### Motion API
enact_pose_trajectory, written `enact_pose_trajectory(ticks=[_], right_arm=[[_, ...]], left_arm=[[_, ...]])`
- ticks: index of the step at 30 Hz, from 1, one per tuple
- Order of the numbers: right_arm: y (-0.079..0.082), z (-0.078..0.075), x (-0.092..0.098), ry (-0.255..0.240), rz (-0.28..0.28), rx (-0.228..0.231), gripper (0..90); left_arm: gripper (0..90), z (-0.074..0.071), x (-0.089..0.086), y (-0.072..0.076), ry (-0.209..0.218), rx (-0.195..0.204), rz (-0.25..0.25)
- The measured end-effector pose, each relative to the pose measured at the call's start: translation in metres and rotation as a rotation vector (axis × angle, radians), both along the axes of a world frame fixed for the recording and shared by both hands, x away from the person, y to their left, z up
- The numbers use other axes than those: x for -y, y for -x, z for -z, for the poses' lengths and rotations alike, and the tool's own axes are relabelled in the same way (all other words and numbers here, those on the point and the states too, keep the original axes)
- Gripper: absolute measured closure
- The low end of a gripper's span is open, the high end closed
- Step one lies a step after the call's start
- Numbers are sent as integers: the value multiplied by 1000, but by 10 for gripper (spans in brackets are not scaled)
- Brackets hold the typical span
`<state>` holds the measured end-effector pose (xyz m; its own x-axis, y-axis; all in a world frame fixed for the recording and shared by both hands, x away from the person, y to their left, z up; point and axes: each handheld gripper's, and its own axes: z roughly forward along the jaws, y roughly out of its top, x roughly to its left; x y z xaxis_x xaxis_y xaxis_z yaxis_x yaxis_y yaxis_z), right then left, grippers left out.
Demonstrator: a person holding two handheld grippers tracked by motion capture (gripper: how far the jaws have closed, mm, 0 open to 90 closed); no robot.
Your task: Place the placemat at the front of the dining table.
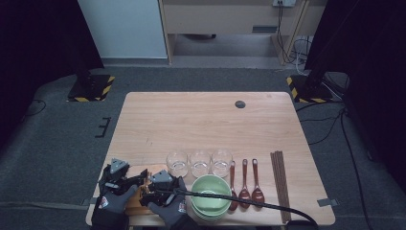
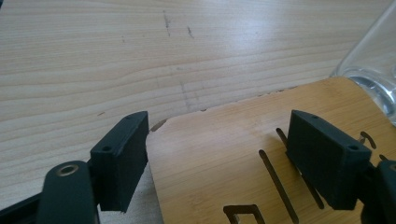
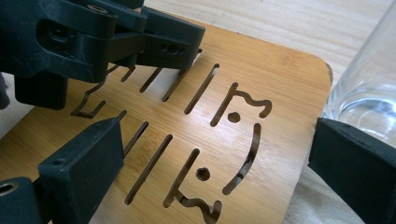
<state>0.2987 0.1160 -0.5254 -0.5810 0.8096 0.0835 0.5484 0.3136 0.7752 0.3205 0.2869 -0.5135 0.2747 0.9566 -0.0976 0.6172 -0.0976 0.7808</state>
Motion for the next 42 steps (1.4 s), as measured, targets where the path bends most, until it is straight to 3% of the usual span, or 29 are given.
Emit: enact_pose_trajectory(ticks=[20,42], right_arm=[[3,-34,5,-58,-20,25,36],[-3,-84,18,-105,-21,92,37]], left_arm=[[215,-33,-1,10,11,71,-8],[214,-89,8,4,-2,161,-1]])
